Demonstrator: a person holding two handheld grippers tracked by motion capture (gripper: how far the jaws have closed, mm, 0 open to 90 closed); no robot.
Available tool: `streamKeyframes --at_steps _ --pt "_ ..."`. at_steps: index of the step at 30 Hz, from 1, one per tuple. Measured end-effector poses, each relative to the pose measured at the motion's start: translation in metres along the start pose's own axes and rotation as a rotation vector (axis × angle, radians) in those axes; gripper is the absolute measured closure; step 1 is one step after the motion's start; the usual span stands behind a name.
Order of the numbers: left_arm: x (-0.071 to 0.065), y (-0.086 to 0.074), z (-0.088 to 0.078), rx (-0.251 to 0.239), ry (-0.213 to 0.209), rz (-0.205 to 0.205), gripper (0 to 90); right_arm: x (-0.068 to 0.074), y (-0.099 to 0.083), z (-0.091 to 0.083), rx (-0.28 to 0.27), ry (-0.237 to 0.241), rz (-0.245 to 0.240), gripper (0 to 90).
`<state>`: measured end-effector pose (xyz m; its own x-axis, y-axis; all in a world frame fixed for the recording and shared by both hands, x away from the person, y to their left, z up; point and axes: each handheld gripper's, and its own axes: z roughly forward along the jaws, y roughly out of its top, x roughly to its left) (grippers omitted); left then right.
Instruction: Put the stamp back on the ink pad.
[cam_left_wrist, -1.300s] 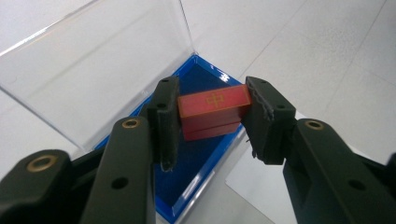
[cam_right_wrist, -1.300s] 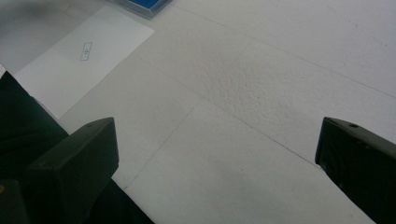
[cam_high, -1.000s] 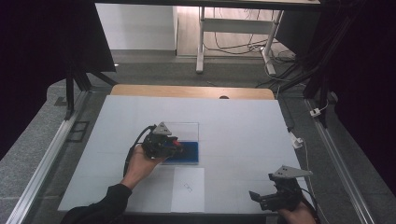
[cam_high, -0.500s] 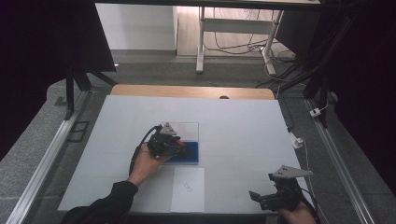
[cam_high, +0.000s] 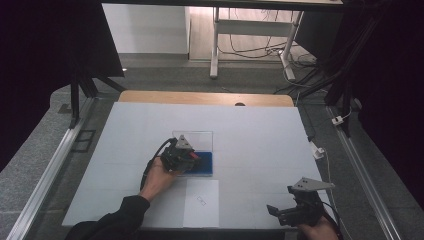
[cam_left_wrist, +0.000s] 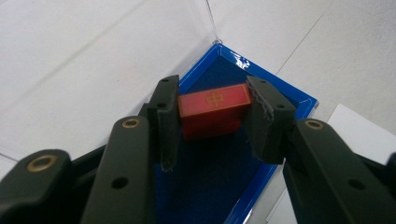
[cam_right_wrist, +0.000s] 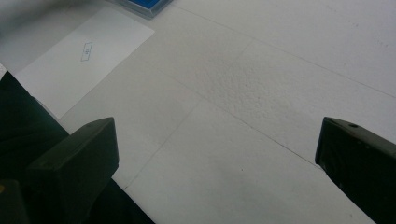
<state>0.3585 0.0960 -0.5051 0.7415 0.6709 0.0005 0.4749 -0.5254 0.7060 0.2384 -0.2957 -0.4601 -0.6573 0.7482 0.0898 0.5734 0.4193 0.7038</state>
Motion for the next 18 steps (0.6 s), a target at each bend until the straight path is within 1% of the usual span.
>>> streamKeyframes --at_steps 11,14,18 --pt "0.0001 0.0003 0.0001 -0.001 0.001 -0.02 56.6 0.0 -0.0001 0.0002 -0.002 0.0 -0.002 0.0" --pt "0.0004 0.0008 -0.0004 0.002 0.011 -0.027 53.0 0.0001 0.0 0.0001 -0.002 0.0 0.0 0.0" --pt "0.0019 0.0023 -0.0033 -0.01 0.002 -0.046 47.4 0.0 -0.0001 0.0001 -0.003 0.0 -0.003 0.0"
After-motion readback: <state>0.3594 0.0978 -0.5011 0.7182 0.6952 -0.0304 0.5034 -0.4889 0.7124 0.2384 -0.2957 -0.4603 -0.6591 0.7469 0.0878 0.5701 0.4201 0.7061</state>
